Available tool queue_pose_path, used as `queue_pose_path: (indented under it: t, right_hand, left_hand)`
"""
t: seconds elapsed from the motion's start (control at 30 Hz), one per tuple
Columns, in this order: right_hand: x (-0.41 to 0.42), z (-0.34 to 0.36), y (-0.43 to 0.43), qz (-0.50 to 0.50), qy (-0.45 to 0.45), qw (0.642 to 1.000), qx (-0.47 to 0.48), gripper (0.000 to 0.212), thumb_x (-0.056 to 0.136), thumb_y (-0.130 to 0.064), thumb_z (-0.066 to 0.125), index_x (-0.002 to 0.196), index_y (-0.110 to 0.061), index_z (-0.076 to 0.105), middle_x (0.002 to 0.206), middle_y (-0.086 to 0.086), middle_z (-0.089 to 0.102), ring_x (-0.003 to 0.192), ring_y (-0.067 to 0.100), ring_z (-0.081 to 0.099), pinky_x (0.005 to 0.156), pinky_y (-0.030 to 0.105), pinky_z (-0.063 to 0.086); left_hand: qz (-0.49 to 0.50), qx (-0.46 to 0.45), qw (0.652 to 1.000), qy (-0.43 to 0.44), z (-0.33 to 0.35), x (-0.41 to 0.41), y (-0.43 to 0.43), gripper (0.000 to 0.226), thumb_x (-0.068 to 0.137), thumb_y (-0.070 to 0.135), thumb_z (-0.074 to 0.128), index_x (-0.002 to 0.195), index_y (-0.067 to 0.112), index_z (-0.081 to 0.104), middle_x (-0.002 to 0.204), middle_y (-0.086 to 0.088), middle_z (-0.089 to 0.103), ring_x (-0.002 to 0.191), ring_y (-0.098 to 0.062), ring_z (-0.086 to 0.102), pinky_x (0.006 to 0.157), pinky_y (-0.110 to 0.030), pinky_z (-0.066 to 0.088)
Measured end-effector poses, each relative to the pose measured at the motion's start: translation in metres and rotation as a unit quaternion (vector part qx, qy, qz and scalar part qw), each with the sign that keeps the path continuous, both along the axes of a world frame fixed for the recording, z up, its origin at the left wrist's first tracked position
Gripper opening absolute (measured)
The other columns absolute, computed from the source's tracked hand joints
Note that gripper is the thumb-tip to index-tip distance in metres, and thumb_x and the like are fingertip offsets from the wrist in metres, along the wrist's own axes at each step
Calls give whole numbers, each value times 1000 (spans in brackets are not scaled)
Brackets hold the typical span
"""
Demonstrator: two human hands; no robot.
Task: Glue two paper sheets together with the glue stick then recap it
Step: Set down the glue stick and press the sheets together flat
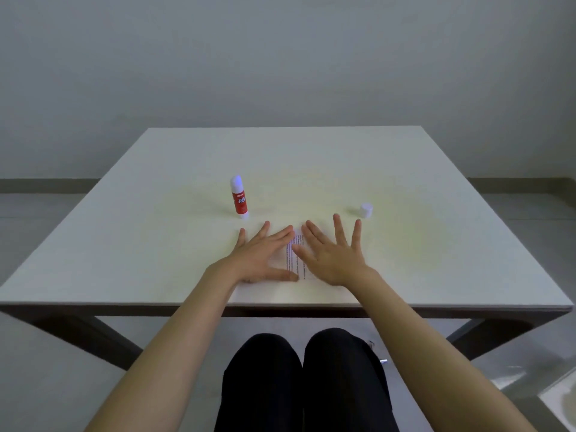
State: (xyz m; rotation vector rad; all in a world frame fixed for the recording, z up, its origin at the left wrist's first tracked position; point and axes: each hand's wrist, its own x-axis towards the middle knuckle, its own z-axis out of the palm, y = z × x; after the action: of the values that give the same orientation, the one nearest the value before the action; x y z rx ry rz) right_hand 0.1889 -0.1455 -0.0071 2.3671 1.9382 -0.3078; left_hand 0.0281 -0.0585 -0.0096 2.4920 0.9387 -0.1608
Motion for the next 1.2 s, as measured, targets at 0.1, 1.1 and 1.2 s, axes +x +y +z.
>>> queue_pose_path:
  t: [0.1,1.1,1.2]
  right_hand:
    - [-21,-6,-8,54,-14,998,34,83,82,-73,-2,150,-25,-11,160,-11,-12,142,29,-29,98,54,-35]
    - [3,-6,-48,-11,-46,998,29,75,87,-65,-1,149,-27,-12,159,-14,-17,143,30,-26,105,61,-24]
    - [-19,-18,-49,61,-15,997,49,86,77,-72,-8,150,-26,-10,159,-13,-15,139,26,-35,94,53,-39]
  left_hand:
    - [4,9,1000,12,2,1,0,91,81,54,57,150,37,0,157,26,-6,146,-15,-18,111,-56,-16]
    - [0,-13,1000,3,0,1,1,98,77,66,55,150,35,-3,157,24,-10,144,-16,-24,111,-56,-21]
    - [0,-16,1000,-5,-2,1,0,99,76,67,55,149,35,-2,157,26,-9,144,-15,-24,111,-56,-21]
